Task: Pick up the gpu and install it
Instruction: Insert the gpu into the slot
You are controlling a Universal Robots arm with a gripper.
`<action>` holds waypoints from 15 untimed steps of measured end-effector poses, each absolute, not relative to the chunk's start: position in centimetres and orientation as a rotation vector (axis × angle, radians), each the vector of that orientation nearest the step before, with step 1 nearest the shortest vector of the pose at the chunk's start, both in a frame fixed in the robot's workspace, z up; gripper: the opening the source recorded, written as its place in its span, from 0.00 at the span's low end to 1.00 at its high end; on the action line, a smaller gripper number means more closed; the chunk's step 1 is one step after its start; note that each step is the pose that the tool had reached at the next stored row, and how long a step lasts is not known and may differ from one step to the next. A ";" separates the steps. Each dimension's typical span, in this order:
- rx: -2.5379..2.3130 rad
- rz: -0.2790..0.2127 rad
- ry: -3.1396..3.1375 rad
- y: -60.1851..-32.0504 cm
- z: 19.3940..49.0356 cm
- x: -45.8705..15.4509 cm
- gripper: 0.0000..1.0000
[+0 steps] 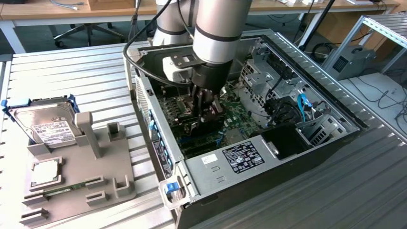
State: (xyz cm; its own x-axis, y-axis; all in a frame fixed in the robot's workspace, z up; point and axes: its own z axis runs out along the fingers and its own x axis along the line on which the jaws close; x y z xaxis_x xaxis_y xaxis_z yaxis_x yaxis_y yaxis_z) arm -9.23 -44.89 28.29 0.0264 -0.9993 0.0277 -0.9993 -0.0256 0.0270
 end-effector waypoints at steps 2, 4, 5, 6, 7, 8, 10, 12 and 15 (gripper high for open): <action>2.220 -0.003 -2.163 -44.9 28.3 -8.9 0.31; 2.216 -0.013 -2.158 -44.9 28.3 -8.1 0.25; 2.213 -0.019 -2.156 -44.9 28.3 -7.7 0.19; 2.210 -0.026 -2.152 -44.9 28.3 -7.3 0.19; 2.207 -0.033 -2.149 -44.9 28.3 -6.8 0.19; 2.203 -0.041 -2.145 -44.9 28.3 -6.3 0.11; 2.200 -0.050 -2.141 -44.9 28.3 -5.7 0.11; 2.199 -0.051 -2.141 -44.9 28.3 -5.7 0.11; 2.199 -0.051 -2.141 -44.9 28.3 -5.7 0.11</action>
State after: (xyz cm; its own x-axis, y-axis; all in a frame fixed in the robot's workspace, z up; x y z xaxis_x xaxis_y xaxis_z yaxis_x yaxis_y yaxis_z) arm -5.67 -44.89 28.30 0.0279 -0.9993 0.0267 -0.9969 -0.0258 0.0749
